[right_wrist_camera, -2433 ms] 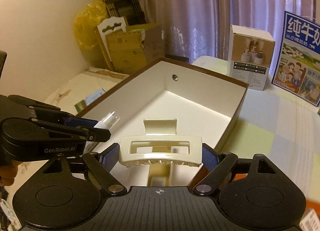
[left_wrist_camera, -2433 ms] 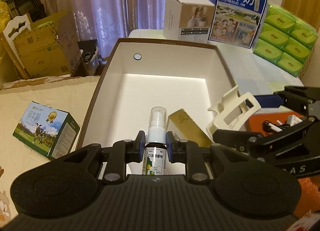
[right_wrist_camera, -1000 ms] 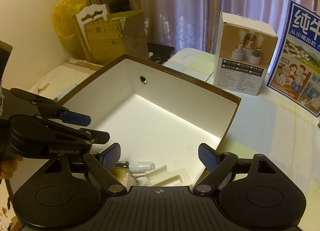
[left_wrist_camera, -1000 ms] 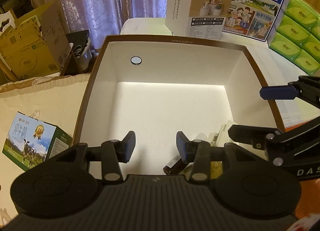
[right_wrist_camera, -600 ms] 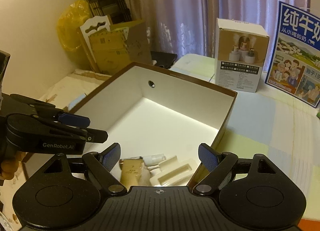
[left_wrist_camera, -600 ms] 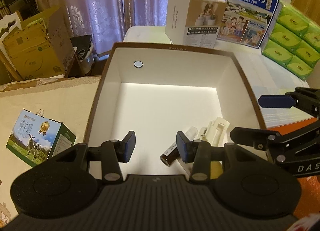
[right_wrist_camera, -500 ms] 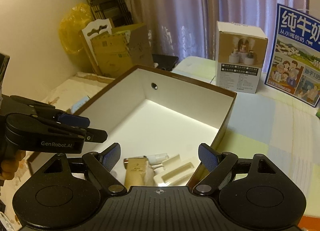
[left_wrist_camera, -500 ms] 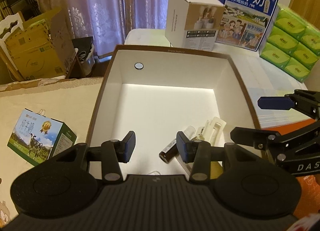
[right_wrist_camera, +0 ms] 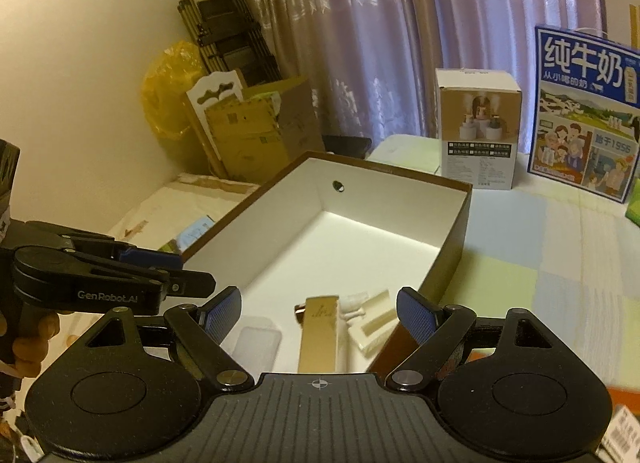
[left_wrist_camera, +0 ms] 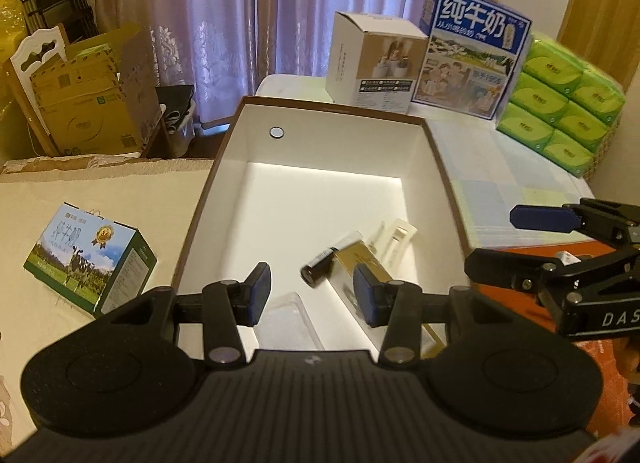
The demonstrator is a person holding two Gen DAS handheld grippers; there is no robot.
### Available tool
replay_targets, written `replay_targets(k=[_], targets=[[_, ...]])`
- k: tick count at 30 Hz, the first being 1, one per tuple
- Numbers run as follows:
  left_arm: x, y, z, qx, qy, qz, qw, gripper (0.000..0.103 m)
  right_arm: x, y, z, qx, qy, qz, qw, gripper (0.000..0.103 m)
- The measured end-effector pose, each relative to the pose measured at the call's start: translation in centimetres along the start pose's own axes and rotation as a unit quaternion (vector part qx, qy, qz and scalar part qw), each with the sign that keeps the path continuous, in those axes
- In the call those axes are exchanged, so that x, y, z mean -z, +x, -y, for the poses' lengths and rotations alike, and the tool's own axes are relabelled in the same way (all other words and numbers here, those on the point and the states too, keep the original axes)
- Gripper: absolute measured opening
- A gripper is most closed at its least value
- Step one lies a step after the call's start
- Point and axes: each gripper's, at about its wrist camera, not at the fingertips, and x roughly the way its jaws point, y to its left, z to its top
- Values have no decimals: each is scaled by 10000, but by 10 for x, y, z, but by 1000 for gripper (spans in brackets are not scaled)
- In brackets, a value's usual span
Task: Organize rigid objects
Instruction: 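Withdraw both tools from the box back toward the table items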
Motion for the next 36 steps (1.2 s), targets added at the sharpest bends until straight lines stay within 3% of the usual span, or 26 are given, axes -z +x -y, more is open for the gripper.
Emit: replay_targets(k=[14, 36], targets=[[49, -42, 64, 318, 45, 66, 9995, 41, 53, -76, 11, 21, 196, 58, 9998, 82], [87, -26, 204, 955, 461, -461, 9933, 41, 133, -183, 107, 641, 660, -223, 9955, 82]])
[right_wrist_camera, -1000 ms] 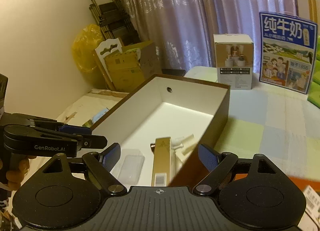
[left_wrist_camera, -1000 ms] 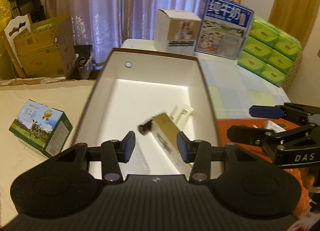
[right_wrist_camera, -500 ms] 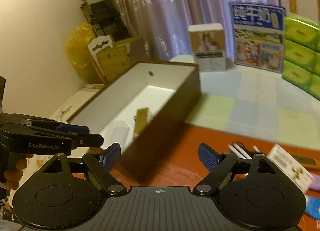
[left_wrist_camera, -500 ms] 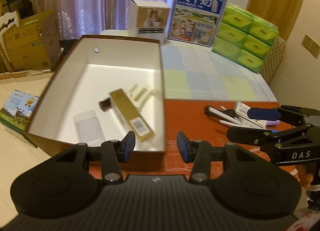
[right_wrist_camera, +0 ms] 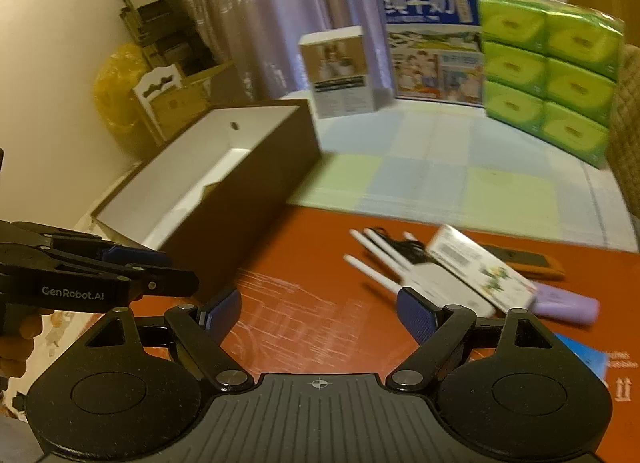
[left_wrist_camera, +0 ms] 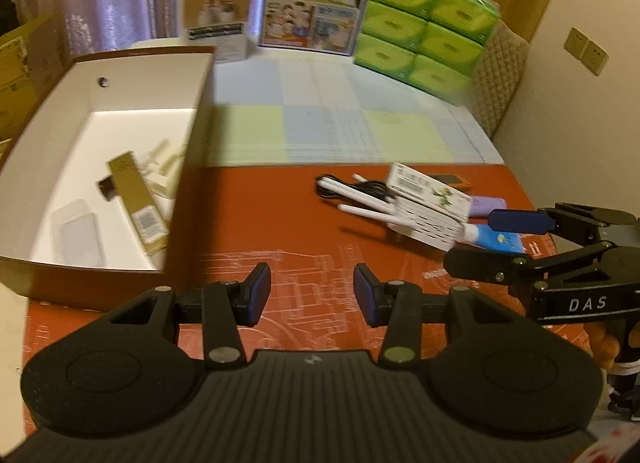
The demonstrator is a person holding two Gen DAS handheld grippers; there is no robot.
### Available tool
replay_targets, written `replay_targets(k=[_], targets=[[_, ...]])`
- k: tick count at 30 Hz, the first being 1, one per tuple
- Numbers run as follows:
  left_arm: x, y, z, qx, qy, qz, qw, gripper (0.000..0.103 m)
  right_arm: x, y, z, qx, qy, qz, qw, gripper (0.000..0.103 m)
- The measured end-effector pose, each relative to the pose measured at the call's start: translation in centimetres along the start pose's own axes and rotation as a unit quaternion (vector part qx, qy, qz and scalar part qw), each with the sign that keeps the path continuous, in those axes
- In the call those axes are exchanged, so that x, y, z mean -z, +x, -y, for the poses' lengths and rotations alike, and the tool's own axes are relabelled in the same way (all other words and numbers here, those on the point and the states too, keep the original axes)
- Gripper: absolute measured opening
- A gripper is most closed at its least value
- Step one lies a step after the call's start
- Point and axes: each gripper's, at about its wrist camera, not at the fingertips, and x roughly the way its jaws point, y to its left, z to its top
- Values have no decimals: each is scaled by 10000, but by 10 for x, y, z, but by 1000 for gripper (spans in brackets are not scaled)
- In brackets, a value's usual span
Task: Organize rigid objects
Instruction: 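Withdraw both tools from the box back toward the table items, then lower the left gripper onto the white router and grasp it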
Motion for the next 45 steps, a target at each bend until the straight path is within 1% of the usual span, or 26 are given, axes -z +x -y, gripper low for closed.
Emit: replay_targets(k=[8, 13, 19, 28, 31, 35, 39, 42, 45], targets=[[3, 27, 36, 182, 2, -220, 9996, 41, 16, -18, 45, 403, 203, -52, 9990, 82], [6, 49, 57, 250, -53, -368, 9990, 41, 27, -28, 74, 584, 318, -110, 9977, 82], [6, 78, 78, 371, -261, -505, 9977, 41, 36, -36, 109, 821, 426, -176, 9956, 82], [3, 116, 98, 546, -856, -613, 9929, 41, 46, -43, 162, 1073, 576, -333, 9920, 82], [0, 128, 99, 590, -1144, -645, 9896, 41, 47, -43, 178, 1138, 635, -382, 9907, 82], [-3, 141, 96, 671, -1627, -588, 9826, 41, 47, -43, 198, 1271, 737, -432, 9882, 82], [-5, 153, 90, 798, -2135, -569, 9720, 41, 45, -45, 214, 1376, 847, -429, 9859, 82], [-6, 159, 85, 840, -2412, -577, 9651, 43, 44, -46, 224, 1424, 911, -434, 9847, 82], [-5, 166, 79, 947, -2771, -562, 9545, 45, 44, -46, 230, 1438, 951, -460, 9839, 82]])
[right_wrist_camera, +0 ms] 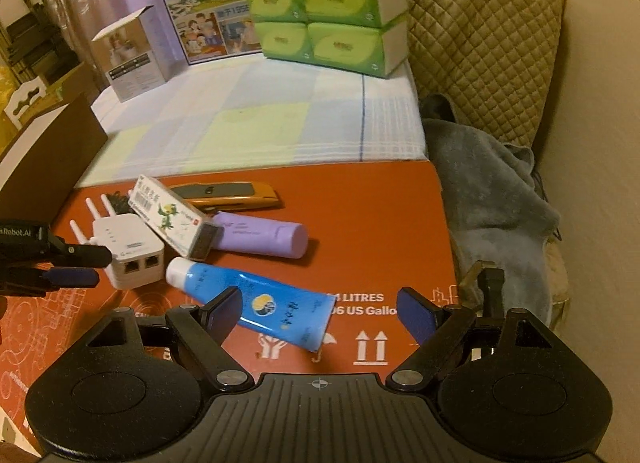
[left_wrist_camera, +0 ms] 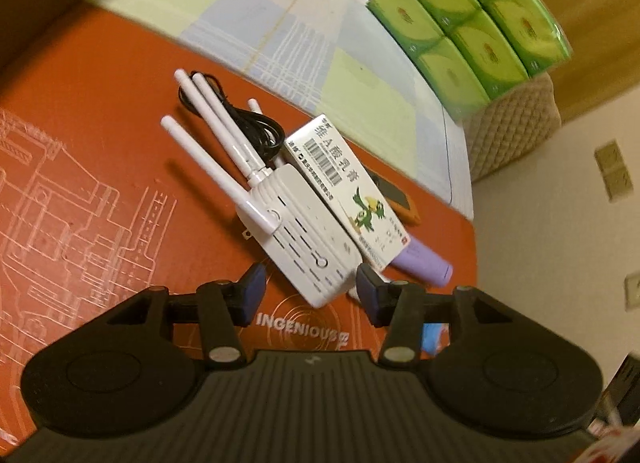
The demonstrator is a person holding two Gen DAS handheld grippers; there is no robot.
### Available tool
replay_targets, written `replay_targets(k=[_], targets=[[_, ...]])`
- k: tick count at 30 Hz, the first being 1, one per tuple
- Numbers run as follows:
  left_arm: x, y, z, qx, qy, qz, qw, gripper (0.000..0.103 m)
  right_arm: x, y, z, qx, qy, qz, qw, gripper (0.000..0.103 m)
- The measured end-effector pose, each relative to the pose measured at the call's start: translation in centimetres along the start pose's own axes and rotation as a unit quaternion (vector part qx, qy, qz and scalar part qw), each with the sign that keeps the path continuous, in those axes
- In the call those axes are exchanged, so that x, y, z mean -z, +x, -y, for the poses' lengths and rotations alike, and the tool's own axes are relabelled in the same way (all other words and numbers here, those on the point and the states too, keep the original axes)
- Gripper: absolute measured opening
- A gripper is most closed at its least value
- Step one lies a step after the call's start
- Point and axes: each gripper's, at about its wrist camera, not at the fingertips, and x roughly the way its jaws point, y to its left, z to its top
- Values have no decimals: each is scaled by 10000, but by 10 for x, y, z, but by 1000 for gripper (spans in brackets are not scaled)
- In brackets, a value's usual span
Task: Organize rigid objects
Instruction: 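Lower the left gripper onto the white router and grasp it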
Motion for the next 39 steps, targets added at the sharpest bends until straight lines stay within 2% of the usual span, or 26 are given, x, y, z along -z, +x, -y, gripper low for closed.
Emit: replay_targets(k=[4, 7, 14, 20, 24, 27, 32, 34, 39], targets=[[-5, 10, -10, 134, -539, 11, 9985, 46, -1, 4, 6, -2, 50, -63, 10000, 82], [-7, 14, -16, 201, -821, 72, 9964, 38, -2, 7, 9, -4, 70, -92, 9999, 82], [-7, -2, -25, 101, -637, 274, 9975, 32, -5, 14, 9, -47, 76, -138, 9999, 82], [-9, -39, -50, -270, -460, 399, 9978, 29, -11, 24, -4, -236, -66, -164, 9996, 82], [-17, -63, -57, -731, -14, 416, 9965, 29, -16, 33, -17, -392, -185, -176, 9989, 82], [-22, -74, -49, -1182, 603, 401, 9903, 29, -19, 39, -27, -501, -273, -176, 9982, 82], [-23, -73, -21, -2001, 1846, 230, 9620, 29, -21, 44, -36, -596, -349, -189, 9974, 82], [-22, -71, -17, -2084, 2065, 138, 9559, 29, -21, 44, -37, -598, -321, -188, 9975, 82], [-32, -57, -19, -1945, 2117, -69, 9578, 31, -19, 45, -33, -518, -235, -207, 9982, 82]])
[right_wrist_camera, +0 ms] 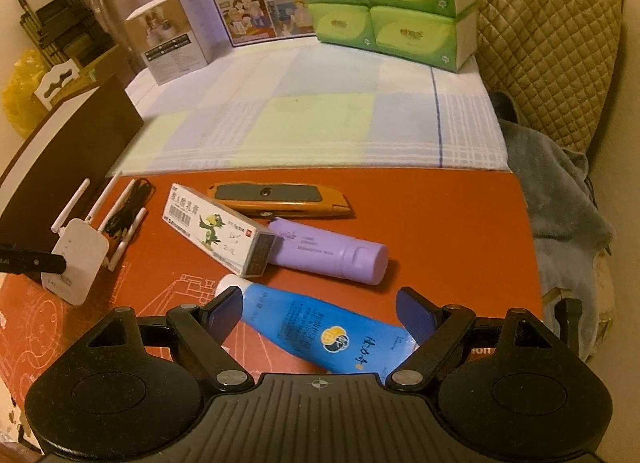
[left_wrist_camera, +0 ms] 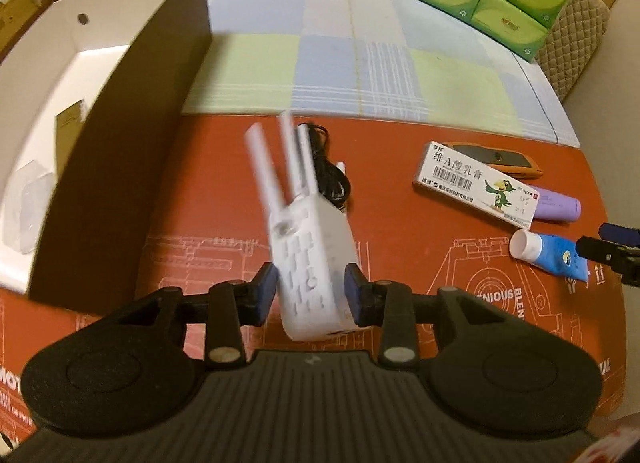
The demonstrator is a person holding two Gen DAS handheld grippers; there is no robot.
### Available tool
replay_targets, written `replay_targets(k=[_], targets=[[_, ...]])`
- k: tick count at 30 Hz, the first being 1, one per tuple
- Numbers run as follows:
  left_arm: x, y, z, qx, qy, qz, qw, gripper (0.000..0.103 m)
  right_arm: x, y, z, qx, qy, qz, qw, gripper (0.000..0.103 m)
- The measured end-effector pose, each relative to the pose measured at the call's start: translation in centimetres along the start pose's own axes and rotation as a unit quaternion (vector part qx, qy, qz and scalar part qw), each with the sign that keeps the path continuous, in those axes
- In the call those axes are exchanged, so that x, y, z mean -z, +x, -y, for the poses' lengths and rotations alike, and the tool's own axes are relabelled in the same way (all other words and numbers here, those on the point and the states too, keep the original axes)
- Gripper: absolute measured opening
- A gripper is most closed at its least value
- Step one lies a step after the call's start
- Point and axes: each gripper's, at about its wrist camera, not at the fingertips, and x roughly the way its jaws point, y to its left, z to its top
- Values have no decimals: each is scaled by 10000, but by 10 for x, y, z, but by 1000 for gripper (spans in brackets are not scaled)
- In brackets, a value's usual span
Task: Organize rigid objects
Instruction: 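Lower the left gripper onto the white router and grasp it, then grasp the white-and-green ointment box with the right gripper while the left holds the router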
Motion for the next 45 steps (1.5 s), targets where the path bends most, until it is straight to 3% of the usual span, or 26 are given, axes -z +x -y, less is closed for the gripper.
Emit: replay_targets(k=[2, 4, 9, 14, 19, 22, 25, 28, 30, 33, 37, 41, 45], targets=[[-6, 5, 2, 72, 30, 9, 10000, 33, 1, -1, 2, 32, 45, -5, 10000, 82], [-12, 12, 5, 112, 37, -22, 9999, 42, 2, -1, 3, 71, 71, -15, 9999, 82], [-14, 20, -1, -27, -252, -168, 9995, 44, 2, -4, 4, 125, 115, 4, 9999, 82], [-6, 15, 13, -325, -113, -165, 9993, 46, 0, -1, 6, 178, 150, -22, 9997, 82], [-4, 3, 42, -710, 326, 72, 9969, 49, -4, 3, 3, 144, 87, -47, 9998, 82], [-1, 16, 61, -1245, 741, 34, 9894, 51, -5, 6, 1, 91, 48, -42, 9999, 82], [0, 28, 68, -1503, 815, 9, 9853, 56, -7, 7, 0, 70, 14, -36, 10000, 82], [-3, 37, 68, -1688, 739, 67, 9829, 56, -6, 6, 2, 78, 21, -47, 10000, 82], [-6, 39, 58, -1648, 621, 100, 9843, 54, -5, 6, 4, 97, 49, -61, 9999, 82], [-8, 32, 42, -1505, 488, 259, 9871, 44, -3, 5, 8, 126, 89, -68, 9999, 82], [-10, 23, 18, -1104, 300, 438, 9925, 32, -5, 7, 2, 17, -89, -60, 9999, 82], [-10, 22, 15, -988, 458, 461, 9930, 32, -12, 15, -30, -106, -931, 117, 9955, 82], [-6, 22, 21, -1101, 453, 531, 9915, 33, -18, 30, -67, -211, -1975, 391, 9793, 82]])
